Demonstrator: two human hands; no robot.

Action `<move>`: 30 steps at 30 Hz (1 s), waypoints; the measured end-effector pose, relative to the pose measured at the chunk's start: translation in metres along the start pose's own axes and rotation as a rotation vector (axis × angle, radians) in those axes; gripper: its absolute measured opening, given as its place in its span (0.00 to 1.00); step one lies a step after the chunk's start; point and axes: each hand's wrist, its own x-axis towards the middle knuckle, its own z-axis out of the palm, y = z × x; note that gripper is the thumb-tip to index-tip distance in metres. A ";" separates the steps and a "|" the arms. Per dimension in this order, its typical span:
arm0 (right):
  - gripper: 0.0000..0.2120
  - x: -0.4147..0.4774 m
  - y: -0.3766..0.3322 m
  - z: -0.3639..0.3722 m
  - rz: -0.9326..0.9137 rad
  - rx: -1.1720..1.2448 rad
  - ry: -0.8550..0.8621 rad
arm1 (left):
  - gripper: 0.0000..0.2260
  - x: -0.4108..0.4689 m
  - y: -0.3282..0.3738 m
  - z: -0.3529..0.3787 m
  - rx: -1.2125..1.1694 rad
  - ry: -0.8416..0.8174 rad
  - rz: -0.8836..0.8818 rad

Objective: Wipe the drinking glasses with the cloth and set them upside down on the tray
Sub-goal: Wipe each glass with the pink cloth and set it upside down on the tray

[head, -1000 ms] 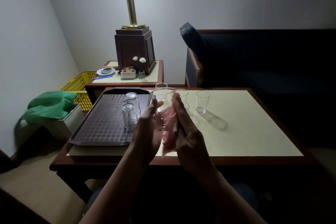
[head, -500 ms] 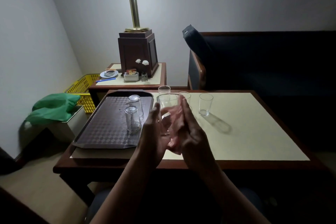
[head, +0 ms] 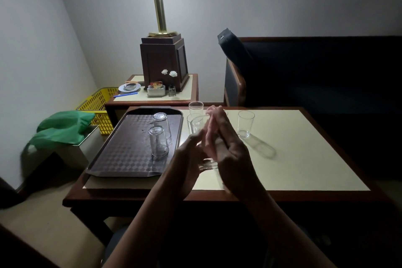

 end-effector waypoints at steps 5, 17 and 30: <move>0.24 0.011 0.004 -0.010 0.293 0.166 -0.033 | 0.31 0.004 0.002 -0.008 -0.059 -0.017 -0.004; 0.28 -0.029 0.005 0.008 0.151 -0.100 0.060 | 0.30 0.007 -0.009 0.001 -0.242 0.212 0.189; 0.14 -0.024 0.018 -0.009 0.112 0.101 0.459 | 0.11 -0.013 0.000 0.013 -0.344 0.183 0.062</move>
